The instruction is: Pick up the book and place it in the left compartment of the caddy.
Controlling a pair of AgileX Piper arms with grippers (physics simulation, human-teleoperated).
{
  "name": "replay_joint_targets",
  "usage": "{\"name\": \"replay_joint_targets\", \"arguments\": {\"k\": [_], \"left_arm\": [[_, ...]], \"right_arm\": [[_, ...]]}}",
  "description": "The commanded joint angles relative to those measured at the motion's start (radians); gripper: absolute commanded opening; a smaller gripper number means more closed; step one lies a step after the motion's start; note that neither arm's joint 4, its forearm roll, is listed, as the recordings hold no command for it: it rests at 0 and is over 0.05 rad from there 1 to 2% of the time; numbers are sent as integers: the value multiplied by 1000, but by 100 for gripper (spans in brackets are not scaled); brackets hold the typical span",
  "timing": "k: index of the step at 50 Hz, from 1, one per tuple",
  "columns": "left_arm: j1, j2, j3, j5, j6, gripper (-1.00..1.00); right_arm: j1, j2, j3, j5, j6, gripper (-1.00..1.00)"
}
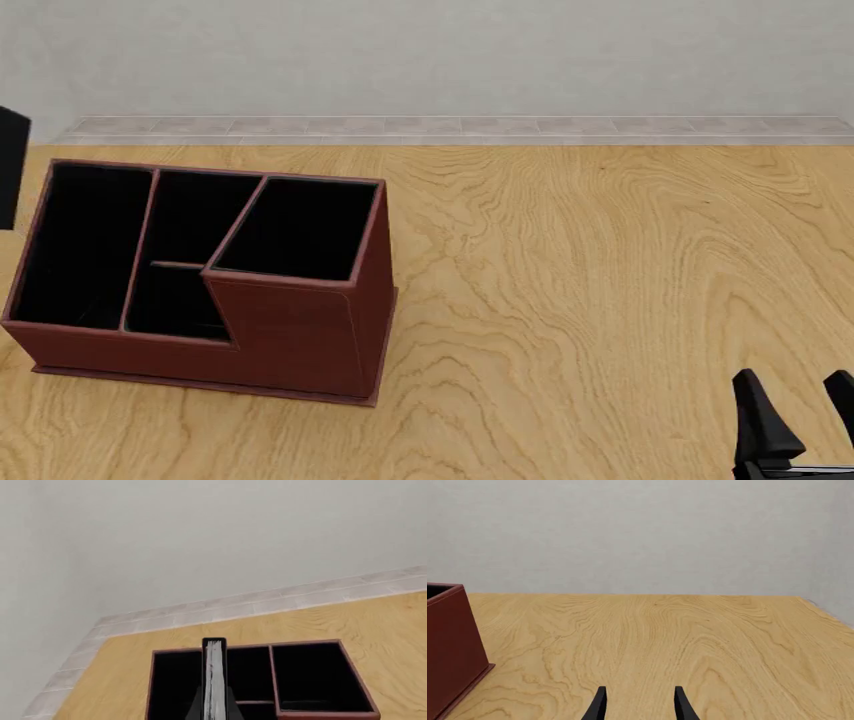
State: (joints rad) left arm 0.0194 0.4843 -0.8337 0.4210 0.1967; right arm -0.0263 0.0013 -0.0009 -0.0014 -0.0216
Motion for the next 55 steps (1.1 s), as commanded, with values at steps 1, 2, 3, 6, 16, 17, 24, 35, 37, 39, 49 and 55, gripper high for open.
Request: {"name": "replay_joint_targets", "arguments": {"k": [1,2,3,6,16,17,24,35,37,39,49,55], "left_arm": [[111,80,7,-79,40,-100],[88,91,13,-79,52,-100],[101,91,17,-90,51,-100],[124,131,23,-91,47,-100],[109,226,33,-135,55,-100],[122,227,38,-148,53,-100],[96,270,48,-173,72,-100],[133,418,5,-147,37,-100],[143,436,0,-148,27,-100],[163,451,-2,-156,35,-100],[202,530,-34,-125,7,-100],[224,543,-44,-122,3,-100]], "right_arm": [[-1,0,0,0,1,100],[-1,0,0,0,1,100],[-1,0,0,0,1,100],[-1,0,0,0,1,100],[-1,0,0,1,1,100],[-1,0,0,1,1,100],[0,1,0,1,-1,100],[2,2,0,3,-2,100],[2,2,0,3,-3,100],[2,3,0,3,-2,100],[3,2,0,5,-3,100],[3,2,0,5,-3,100]]}}
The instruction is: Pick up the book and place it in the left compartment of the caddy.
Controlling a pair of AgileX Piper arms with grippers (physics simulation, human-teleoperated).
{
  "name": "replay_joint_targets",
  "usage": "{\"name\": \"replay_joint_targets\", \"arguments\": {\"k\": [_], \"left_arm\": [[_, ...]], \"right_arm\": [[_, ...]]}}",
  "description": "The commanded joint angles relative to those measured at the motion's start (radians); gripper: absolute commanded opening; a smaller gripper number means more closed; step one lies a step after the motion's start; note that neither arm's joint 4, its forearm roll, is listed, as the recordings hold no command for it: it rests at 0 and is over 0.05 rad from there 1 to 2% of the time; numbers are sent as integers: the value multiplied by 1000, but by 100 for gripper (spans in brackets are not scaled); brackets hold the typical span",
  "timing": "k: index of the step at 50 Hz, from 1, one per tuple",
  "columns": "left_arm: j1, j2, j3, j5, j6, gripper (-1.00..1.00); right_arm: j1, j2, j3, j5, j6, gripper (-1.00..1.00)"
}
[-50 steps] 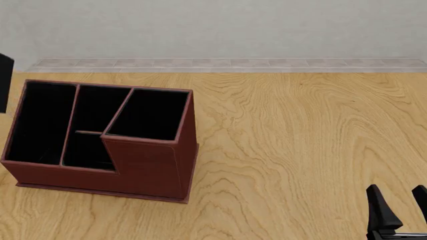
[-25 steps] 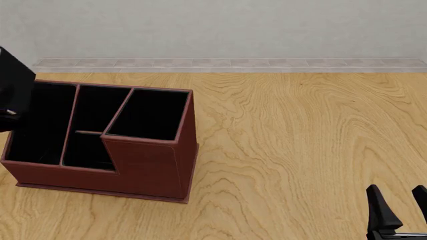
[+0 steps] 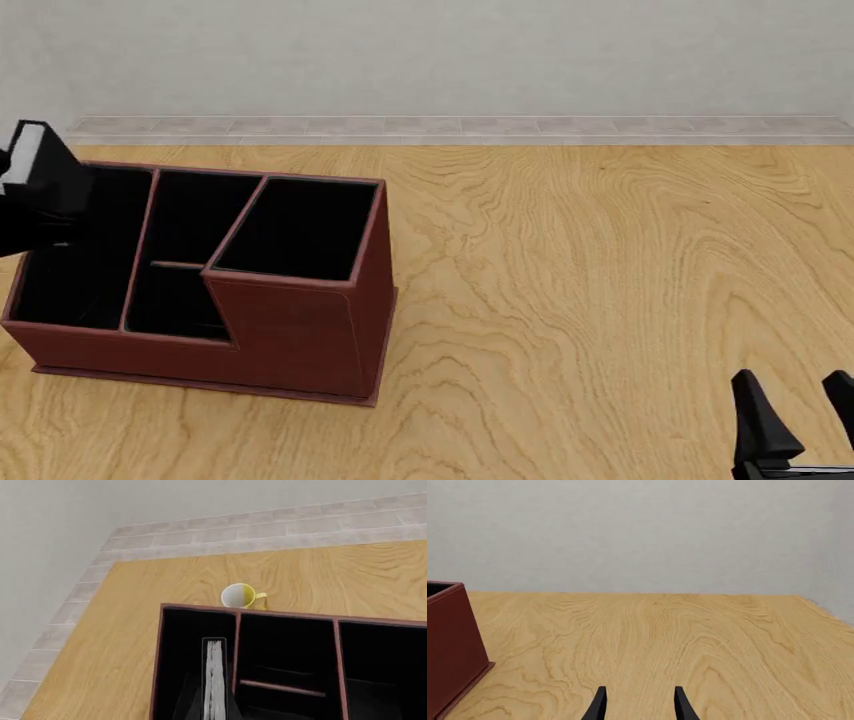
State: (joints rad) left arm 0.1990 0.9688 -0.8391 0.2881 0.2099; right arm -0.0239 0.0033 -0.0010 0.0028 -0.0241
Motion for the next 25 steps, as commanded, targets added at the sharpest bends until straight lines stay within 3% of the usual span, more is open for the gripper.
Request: {"name": "replay_joint_targets", "arguments": {"k": [1,25], "left_arm": [[31,78,-49,29,-30,-100],[11,160,-67,75,-75,-100]], "right_arm": [[1,1,0,0,-1,100],[0,0,0,1,-3,100]]}}
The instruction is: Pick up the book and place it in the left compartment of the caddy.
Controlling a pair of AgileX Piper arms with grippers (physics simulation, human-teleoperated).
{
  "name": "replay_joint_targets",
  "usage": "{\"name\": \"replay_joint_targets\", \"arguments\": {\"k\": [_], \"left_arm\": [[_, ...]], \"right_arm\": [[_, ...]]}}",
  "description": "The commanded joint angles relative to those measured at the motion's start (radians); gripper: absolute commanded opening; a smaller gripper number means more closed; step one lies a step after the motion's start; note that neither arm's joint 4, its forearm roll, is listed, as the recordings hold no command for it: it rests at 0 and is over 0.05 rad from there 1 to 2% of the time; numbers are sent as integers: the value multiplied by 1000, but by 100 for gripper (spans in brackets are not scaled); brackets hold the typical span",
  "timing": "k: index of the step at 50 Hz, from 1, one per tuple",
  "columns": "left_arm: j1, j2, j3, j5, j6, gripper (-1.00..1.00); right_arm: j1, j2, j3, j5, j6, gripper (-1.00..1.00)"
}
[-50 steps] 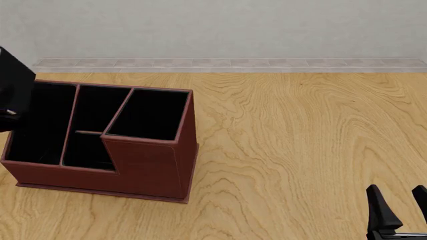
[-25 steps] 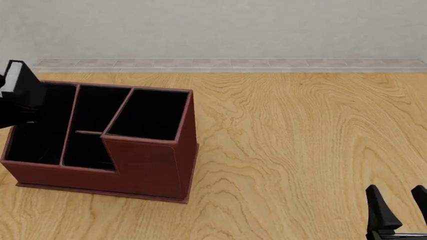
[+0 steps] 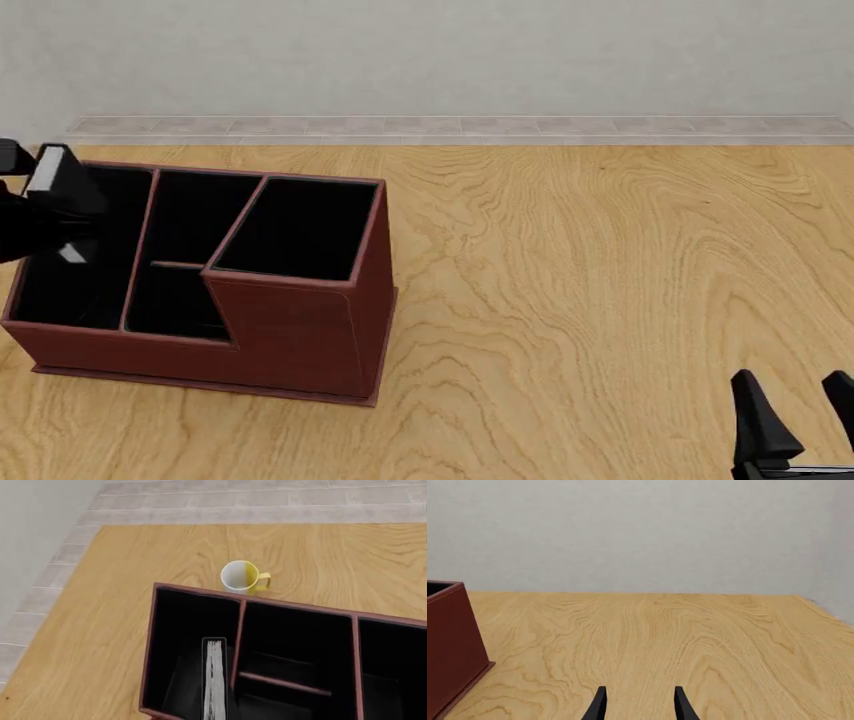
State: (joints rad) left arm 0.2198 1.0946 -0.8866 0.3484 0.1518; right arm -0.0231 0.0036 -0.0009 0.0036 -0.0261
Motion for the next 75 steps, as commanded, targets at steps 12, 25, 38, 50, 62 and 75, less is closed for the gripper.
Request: {"name": "replay_joint_targets", "arguments": {"k": [12,25,38,50,62,75], "left_arm": [[20,57,-7,-4,-16,-100],[47,62,15,-39,4,-100],[54,90,17,-61,-1,-100],[63,125,32,-98,-7,-100],[67,154,42,-133,-11,-100],[83,189,65,-179,14,-100]], "right_arm": [[-1,0,0,-1,-1,100],[-1,0,0,-1,-6,100],[-2,-2,0,-1,-8,100],[-3,-2,0,-2,-6,100],[-4,-2,0,-2,-8,100],[-4,-2,-1,-1,-8,100]]}}
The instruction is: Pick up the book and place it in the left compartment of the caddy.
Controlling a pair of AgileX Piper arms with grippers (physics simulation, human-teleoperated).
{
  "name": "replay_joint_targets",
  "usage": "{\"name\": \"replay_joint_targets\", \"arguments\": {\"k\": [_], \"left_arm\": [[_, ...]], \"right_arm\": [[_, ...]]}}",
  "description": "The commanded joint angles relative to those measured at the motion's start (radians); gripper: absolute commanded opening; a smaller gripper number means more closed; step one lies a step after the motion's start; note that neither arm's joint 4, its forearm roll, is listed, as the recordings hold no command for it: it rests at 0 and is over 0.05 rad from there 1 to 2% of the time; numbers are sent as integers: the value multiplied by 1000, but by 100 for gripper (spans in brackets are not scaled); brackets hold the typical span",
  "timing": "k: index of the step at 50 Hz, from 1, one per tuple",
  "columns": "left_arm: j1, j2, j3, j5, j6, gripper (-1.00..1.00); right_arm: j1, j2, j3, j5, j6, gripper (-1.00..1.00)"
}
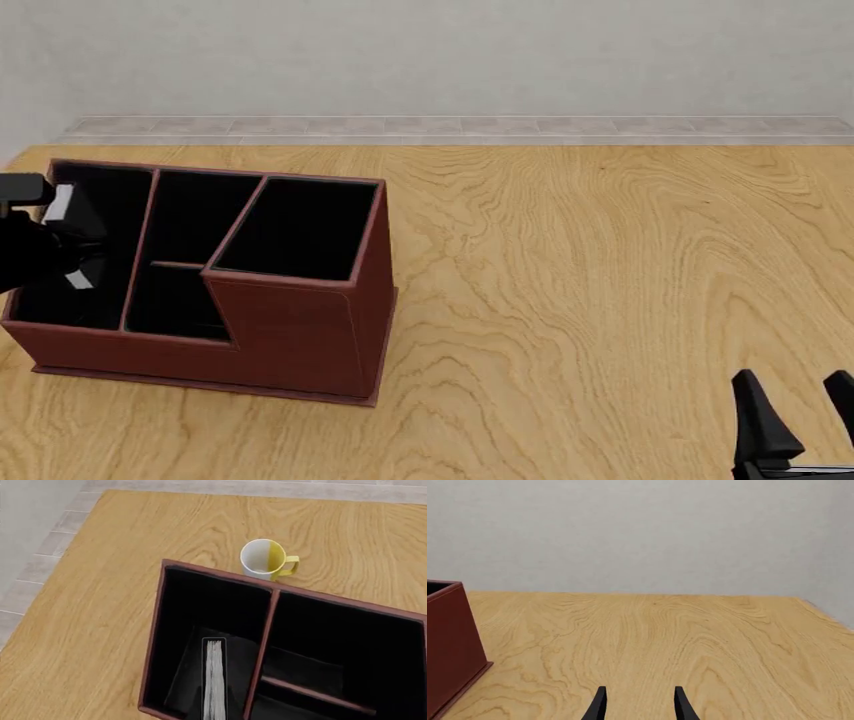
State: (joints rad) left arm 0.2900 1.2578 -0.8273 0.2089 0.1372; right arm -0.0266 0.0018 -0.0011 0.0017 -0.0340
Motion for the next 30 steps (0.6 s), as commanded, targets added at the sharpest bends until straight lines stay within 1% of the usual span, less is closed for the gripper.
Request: {"name": "replay_joint_targets", "arguments": {"k": [1,2,4,5,7,23,30], "left_arm": [[14,28,9,-47,34,-100],[13,44,8,-45,30,-100],[18,47,17,-61,48,-100],[13,69,14,-57,41,-100],[25,84,18,-75,59,-100],[44,165,-11,-90,70,-100],[57,178,-16,-98,80,-100]], "right_arm": [[0,0,-1,1,0,100],[0,0,-1,1,0,100],[0,0,-1,1,-1,100],[0,0,-1,1,-1,100],[0,1,-1,1,0,100],[0,2,0,1,-1,100],[1,2,0,1,-3,100]]}}
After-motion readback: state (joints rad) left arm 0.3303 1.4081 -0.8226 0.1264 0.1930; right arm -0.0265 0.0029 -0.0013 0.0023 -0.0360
